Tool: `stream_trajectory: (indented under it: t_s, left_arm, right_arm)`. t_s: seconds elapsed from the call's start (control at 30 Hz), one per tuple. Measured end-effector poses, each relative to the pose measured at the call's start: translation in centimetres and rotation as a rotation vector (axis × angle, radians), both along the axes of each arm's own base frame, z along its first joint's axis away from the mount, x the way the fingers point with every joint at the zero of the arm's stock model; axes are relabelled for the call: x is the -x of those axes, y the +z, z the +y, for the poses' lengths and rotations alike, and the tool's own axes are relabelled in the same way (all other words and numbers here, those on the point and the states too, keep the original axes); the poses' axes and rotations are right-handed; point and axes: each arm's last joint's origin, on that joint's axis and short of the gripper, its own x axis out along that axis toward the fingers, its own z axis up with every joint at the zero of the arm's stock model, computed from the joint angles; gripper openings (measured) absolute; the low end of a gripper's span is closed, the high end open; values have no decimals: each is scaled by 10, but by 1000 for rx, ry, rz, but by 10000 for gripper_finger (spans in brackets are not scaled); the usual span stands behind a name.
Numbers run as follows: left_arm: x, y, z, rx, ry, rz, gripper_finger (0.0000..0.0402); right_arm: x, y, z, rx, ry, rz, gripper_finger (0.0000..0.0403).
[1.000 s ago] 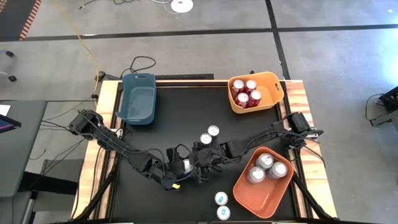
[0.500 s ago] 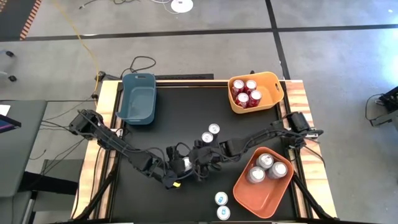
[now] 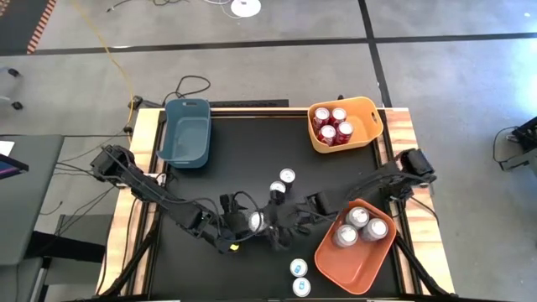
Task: Sort soda cans
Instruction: Put the white soda can into the orange bin
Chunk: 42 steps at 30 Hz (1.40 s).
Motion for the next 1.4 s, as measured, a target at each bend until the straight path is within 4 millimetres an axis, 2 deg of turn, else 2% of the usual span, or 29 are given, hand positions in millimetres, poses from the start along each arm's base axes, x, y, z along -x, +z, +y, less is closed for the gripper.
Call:
stream_trajectory:
  t_s: [0.37,0.57,0.73,0.83,0.97,1.23,1.4]
  left_arm:
    - [0,2,2,-111,5,-17,339]
    - [-7,4,12,-155,60,-48,339]
    - [-13,5,27,-189,120,-52,339]
    - [-18,6,36,-181,154,-63,339]
    - [-21,7,42,-171,177,-78,339]
    - [-23,7,43,-143,170,-85,339]
    - [-23,7,43,-122,176,-89,339]
  right_arm:
    - [55,61,27,-11,-24,-84,269]
    - [110,88,41,33,-79,-60,269]
    - [163,106,48,-40,-127,-32,269]
    - [191,107,52,-83,-167,10,269]
    - [218,97,63,-113,-200,94,269]
    - [251,81,93,-222,-209,170,269]
    - [268,68,108,-221,-216,211,269]
